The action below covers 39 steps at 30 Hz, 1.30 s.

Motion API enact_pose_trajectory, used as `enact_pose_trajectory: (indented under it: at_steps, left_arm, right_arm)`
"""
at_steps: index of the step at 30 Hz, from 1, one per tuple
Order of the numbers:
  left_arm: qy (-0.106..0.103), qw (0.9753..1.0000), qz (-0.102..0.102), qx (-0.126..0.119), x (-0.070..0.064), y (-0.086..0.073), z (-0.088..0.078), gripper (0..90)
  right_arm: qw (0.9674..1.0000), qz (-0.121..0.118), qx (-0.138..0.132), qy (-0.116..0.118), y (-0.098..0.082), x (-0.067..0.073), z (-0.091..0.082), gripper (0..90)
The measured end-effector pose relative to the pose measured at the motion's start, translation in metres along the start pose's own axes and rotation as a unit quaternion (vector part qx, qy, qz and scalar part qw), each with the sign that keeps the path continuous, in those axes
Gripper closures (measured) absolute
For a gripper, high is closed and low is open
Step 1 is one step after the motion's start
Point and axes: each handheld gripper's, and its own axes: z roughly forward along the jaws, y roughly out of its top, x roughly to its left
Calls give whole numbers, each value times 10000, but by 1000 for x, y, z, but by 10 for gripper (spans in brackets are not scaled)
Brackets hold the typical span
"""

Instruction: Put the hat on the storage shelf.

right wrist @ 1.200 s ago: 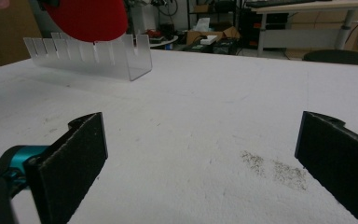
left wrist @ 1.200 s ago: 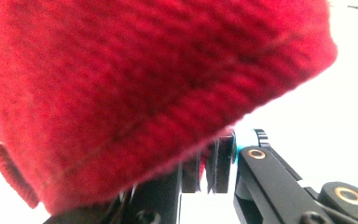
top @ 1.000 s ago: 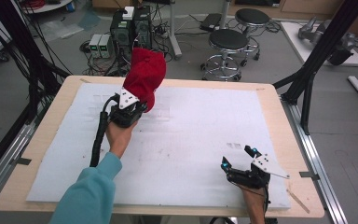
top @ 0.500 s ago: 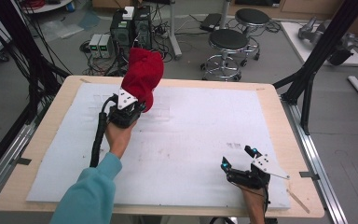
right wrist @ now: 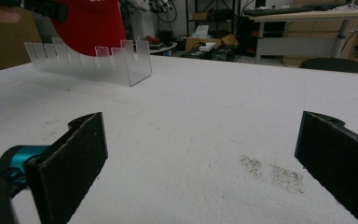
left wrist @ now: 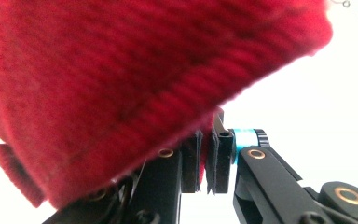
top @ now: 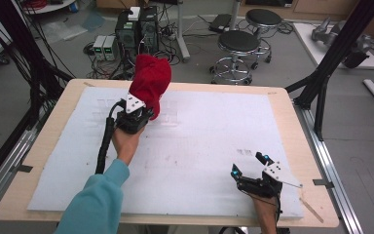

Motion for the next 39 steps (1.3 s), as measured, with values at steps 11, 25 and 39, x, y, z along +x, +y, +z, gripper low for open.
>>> enact_pose_trajectory:
  at_steps: [11,25,39]
  left_arm:
    - [-122,9998,-115,60,3,-11,6,853]
    - [-227,9997,14,-21,7,-12,-9,144]
    - [-1385,9897,-15,-352,43,-68,-78,84]
  right_arm:
    - [10000,45,3,2,0,0,0,11]
    - [10000,43,-35,43,-1,-1,-1,11]
    - [10000,25,-25,38,-1,0,-1,11]
